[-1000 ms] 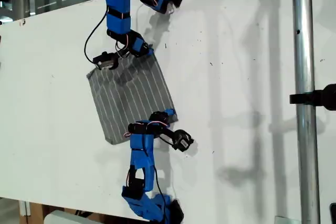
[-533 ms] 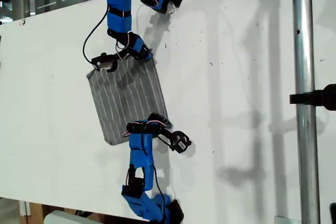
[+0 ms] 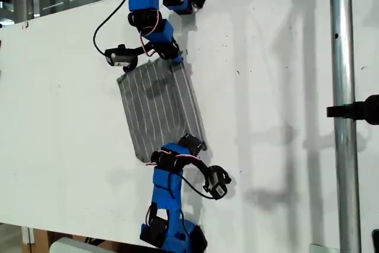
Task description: Grasp corners of a towel and fold twice.
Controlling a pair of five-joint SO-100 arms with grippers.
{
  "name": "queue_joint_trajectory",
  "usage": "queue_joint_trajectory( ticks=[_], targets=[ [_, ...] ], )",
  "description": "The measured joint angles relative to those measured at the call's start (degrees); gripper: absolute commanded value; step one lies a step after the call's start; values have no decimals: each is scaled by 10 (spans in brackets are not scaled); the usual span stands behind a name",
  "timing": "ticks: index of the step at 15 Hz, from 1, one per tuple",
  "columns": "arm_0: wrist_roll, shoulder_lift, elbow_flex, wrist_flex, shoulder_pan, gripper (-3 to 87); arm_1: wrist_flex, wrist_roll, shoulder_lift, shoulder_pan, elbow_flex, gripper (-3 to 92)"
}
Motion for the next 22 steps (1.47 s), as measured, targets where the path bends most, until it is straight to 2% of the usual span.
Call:
queue_joint_trajectory(
  ticks=[1, 3, 7, 10, 13, 15, 18, 22],
  targets=[
    [2, 31, 24, 0, 0, -30, -3, -6, 1, 9, -5, -2],
    [30, 65, 54, 4, -49, -30, -18, -67, -9, 89, -26, -2],
    [149, 67, 65, 11, -250, -30, -93, -205, -131, 287, -104, -2],
    [192, 69, 65, 27, -356, -30, -153, -279, -292, 352, -241, -2],
    [220, 98, 65, 34, -415, -29, -139, -318, -474, 381, -468, -2],
    [223, 125, 68, 34, -428, -29, -118, -328, -495, 398, -552, -2],
    [215, 133, 114, 20, -417, -29, -99, -329, -479, 402, -507, -2],
    [167, 131, 215, -63, -348, -6, -86, -307, -473, 369, -399, -2]
  ],
)
